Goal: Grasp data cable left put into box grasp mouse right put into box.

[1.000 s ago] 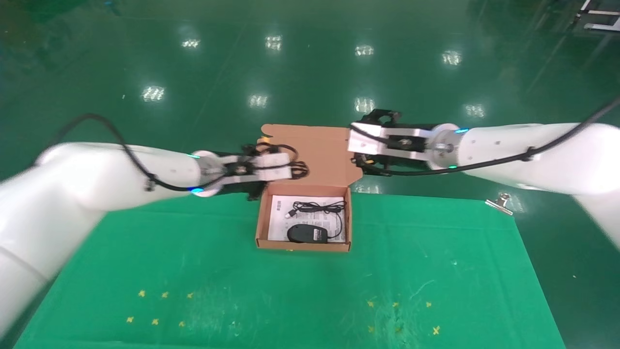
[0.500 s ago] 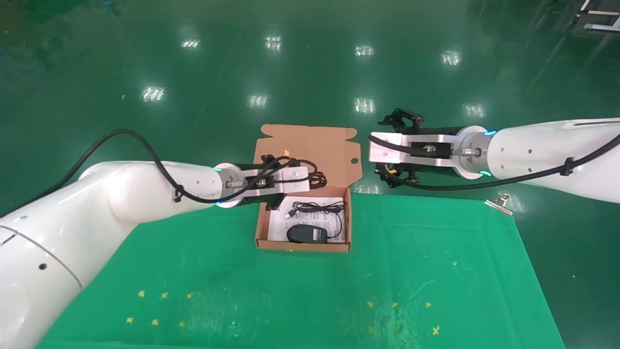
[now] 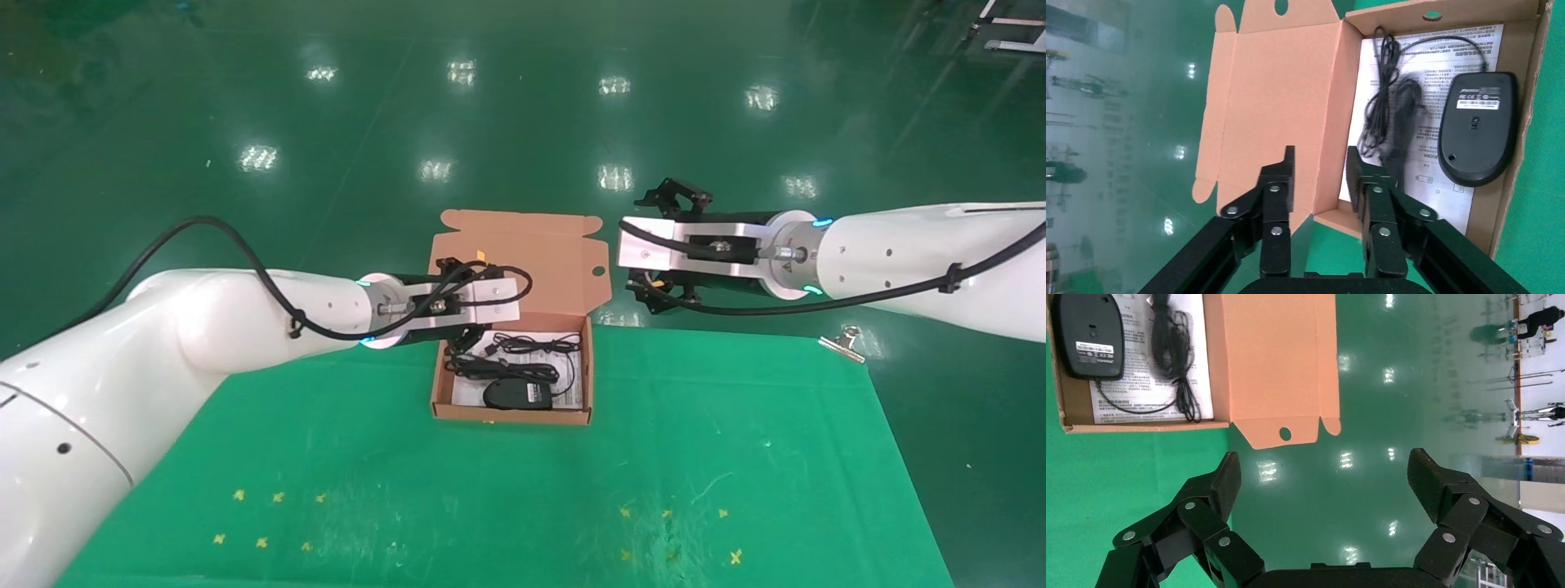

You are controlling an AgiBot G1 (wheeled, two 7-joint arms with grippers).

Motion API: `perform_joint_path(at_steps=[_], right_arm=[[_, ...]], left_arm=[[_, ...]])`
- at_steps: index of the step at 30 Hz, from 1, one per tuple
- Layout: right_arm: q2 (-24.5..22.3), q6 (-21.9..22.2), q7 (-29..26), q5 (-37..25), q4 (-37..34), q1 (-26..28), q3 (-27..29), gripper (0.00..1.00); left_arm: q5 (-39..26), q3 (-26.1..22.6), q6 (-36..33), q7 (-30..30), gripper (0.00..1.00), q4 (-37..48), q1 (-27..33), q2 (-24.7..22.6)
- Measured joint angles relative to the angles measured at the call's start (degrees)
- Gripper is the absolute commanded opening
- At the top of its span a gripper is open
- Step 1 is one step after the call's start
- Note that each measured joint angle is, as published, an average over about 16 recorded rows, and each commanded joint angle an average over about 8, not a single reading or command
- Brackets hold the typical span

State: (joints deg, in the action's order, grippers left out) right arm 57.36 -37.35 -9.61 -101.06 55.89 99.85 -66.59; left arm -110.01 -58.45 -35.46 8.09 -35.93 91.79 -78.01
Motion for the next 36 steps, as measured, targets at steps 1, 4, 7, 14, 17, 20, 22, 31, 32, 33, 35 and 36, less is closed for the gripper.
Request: perform_joint_path(at_steps=[1, 4, 7, 14, 17, 20, 22, 31, 32, 33, 35, 36], right_arm=[[0.17, 0.33, 0.17, -0.06, -0.21, 0.18, 0.13, 1.00], [0.97, 1.60, 1.20, -0.39, -1.21, 1.20, 0.55, 1.00], [1.91, 2.85, 2.50, -0.81, -2.40, 2.41, 0.92, 1.00], [4.45, 4.39, 6.26, -2.00, -5.80, 5.70, 1.59, 1.00], [4.98, 3.78, 7.52, -1.60, -6.70, 6.17, 2.22, 1.00], [4.78, 2.18, 8.01, -0.43, -6.77, 5.63, 3.19, 1.00], [4.38, 0.88, 8.04, 0.67, -6.50, 4.92, 4.08, 1.00], [0.80, -6.24, 7.00, 8.72, -3.34, -0.93, 10.50, 1.00], [0.32, -7.10, 6.83, 9.75, -2.91, -1.70, 11.33, 1.00], [-0.15, -7.97, 6.66, 10.79, -2.47, -2.47, 12.15, 1.00], [-1.11, -9.71, 6.32, 12.88, -1.60, -4.01, 13.81, 1.00], [-1.60, -10.61, 6.15, 13.96, -1.16, -4.81, 14.66, 1.00]], left_arm=[[0.01, 0.05, 0.24, 0.05, 1.00, -0.12, 0.06, 0.06], [0.00, 0.14, 1.61, 0.35, 1.00, -0.24, 0.44, 0.16], [-0.06, 0.13, 3.29, 0.71, 1.00, -0.20, 0.93, 0.21], [0.13, -0.11, 7.96, 1.78, 1.00, 0.55, 2.15, 0.19], [0.92, 0.22, 8.75, 2.20, 1.00, 0.68, 2.18, 0.60], [2.42, 0.98, 8.08, 2.44, 1.00, 0.18, 1.64, 1.51], [3.80, 1.75, 7.12, 2.53, 1.00, -0.46, 1.05, 2.34], [12.88, 7.41, -0.72, 2.63, 1.00, -5.55, -3.29, 8.04], [14.03, 8.13, -1.74, 2.63, 1.00, -6.22, -3.84, 8.77], [15.17, 8.86, -2.76, 2.63, 1.00, -6.88, -4.40, 9.49], [17.48, 10.32, -4.83, 2.63, 1.00, -8.22, -5.53, 10.95], [18.66, 11.07, -5.89, 2.63, 1.00, -8.91, -6.10, 11.70]])
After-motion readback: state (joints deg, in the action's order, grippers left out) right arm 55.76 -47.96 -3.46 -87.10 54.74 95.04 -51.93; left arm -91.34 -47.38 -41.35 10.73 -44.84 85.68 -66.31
